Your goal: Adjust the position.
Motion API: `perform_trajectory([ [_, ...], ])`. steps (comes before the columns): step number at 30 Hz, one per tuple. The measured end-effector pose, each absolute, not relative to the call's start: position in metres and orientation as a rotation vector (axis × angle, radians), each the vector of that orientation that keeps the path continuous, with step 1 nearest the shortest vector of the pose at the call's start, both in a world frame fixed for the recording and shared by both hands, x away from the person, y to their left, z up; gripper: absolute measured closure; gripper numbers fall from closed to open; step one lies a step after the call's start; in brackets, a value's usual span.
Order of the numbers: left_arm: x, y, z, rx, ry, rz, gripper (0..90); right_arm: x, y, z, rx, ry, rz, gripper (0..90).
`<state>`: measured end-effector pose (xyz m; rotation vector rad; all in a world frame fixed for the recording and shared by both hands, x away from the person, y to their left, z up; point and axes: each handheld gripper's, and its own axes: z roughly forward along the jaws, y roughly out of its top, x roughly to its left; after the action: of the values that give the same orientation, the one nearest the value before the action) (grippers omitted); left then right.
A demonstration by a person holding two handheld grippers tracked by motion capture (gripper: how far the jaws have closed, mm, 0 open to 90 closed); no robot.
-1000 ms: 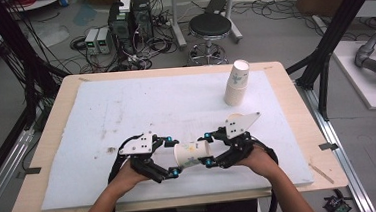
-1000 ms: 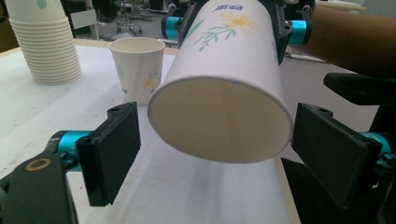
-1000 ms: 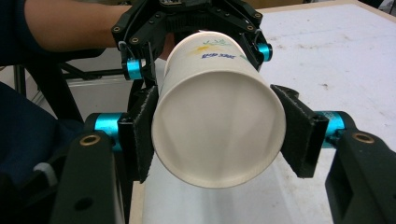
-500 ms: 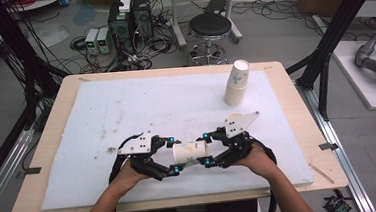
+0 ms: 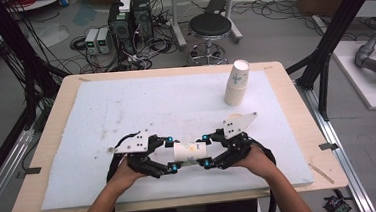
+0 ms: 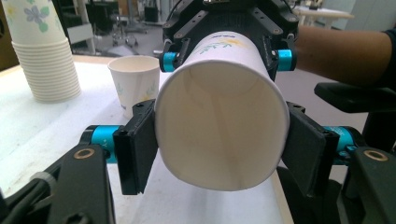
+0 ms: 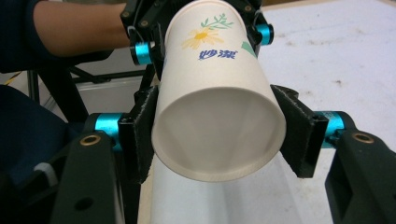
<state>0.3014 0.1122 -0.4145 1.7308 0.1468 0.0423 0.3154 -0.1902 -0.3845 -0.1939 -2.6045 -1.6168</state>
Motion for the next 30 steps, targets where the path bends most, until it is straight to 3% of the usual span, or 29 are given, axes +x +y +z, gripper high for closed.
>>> perform_trajectory([
  [7, 0.302, 0.113, -0.405, 1.808, 0.151, 0.063, 34.9, 0.312, -0.185, -0.379, -0.256, -2.669, -1.609, 20.7],
  [30, 0.312, 0.11, -0.363, 2.219, 0.176, 0.099, 34.7, 0.311, -0.158, -0.367, -0.133, -2.906, -1.469, 20.7],
])
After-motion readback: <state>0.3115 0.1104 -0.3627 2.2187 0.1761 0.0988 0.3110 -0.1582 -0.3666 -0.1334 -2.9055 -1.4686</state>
